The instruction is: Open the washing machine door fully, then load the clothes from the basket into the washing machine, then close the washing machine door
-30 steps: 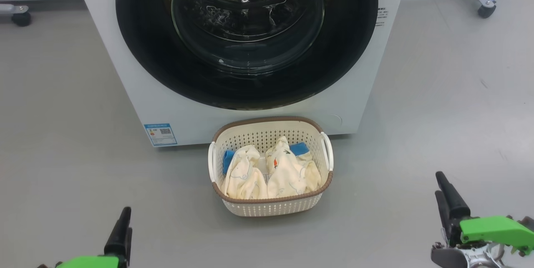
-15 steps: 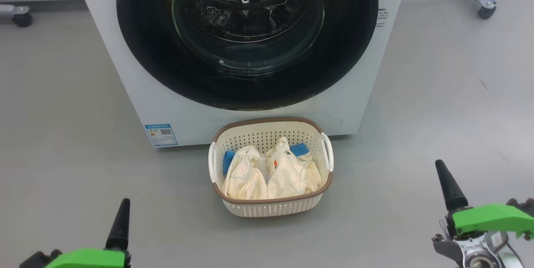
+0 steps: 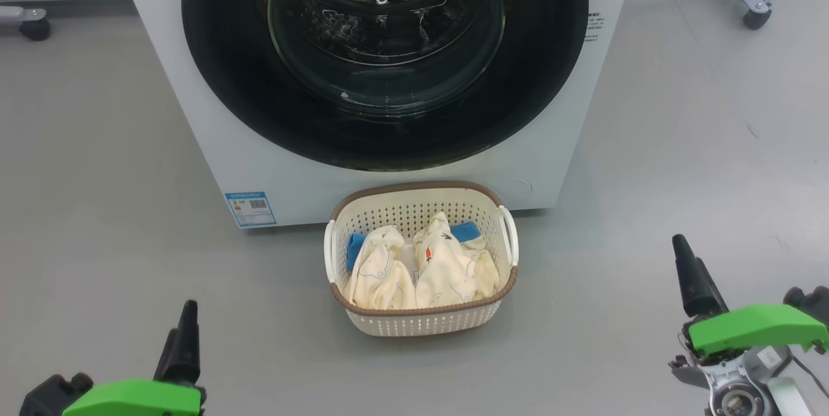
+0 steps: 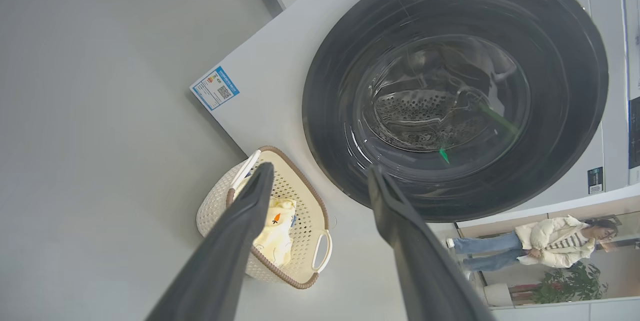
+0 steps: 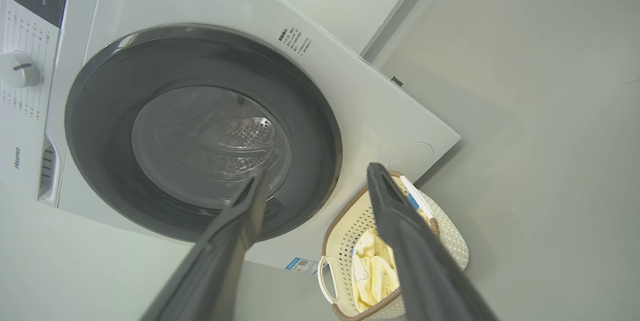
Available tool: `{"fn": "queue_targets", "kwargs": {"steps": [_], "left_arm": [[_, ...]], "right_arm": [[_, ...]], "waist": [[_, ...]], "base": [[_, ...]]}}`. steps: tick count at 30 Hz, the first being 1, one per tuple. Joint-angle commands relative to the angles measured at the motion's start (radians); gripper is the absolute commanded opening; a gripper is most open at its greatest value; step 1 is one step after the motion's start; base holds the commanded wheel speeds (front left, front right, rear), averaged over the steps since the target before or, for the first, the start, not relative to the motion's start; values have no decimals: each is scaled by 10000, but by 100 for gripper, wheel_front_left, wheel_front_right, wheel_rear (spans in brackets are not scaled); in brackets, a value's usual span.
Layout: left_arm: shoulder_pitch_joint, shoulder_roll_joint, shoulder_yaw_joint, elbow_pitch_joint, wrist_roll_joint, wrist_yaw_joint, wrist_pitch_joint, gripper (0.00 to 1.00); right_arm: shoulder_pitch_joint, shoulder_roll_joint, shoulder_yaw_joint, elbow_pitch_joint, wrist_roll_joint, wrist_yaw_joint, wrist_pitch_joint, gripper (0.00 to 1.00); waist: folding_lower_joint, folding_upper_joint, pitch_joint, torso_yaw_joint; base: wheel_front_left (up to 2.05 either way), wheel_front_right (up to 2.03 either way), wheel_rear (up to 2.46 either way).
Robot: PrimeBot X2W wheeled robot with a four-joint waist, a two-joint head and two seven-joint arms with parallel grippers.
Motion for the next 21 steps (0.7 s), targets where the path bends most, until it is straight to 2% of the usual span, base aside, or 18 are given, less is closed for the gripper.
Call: {"fn": "queue_targets", "kwargs": {"steps": [1, 21], "left_arm": [[-556, 244, 160, -388, 306, -6, -133, 100], [-637, 487, -106, -638, 2772, -7, -728, 100]], "right_arm": [[-603, -284, 117, -409, -335, -15, -139, 100], [-872, -458, 497, -520, -2869, -20, -645, 100]], "waist": [[0, 0, -2, 3], [0, 0, 13, 56]], "base": [[0, 0, 0], [0, 0, 0]]}}
